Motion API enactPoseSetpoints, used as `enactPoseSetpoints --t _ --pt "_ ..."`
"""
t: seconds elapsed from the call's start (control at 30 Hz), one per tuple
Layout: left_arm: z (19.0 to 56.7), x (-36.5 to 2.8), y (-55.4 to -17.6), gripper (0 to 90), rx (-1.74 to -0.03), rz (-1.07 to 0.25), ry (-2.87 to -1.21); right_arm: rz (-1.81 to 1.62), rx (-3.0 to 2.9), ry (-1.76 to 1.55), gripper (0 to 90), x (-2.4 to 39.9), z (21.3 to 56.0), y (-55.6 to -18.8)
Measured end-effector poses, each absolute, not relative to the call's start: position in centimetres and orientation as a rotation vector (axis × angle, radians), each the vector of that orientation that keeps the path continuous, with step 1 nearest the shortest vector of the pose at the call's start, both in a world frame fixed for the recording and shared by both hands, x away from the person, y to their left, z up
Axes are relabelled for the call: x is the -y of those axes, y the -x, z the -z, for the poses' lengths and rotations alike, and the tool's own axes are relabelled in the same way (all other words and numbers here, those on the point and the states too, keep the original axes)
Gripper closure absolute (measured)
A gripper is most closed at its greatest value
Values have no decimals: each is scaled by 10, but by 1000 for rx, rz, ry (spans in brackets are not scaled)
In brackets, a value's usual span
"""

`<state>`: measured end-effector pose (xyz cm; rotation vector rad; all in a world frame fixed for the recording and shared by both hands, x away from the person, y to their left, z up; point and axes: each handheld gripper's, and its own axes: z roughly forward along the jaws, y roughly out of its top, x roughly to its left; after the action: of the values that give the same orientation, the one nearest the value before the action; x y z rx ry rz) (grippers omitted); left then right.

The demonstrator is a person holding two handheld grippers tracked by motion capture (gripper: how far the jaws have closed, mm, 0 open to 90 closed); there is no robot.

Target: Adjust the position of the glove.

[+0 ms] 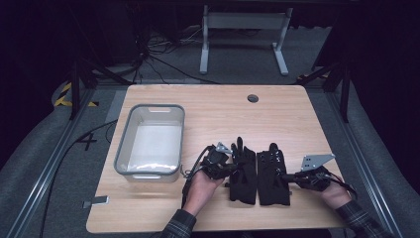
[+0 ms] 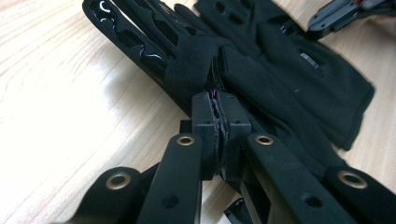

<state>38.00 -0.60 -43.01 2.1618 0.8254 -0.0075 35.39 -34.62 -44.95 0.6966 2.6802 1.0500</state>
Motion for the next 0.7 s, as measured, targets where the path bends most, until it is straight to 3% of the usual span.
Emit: enactPoseSetpoints --t 0.7 --pt "410 39 -394 873 -756 42 -2077 -1075 -2682 -675 900 332 452 -367"
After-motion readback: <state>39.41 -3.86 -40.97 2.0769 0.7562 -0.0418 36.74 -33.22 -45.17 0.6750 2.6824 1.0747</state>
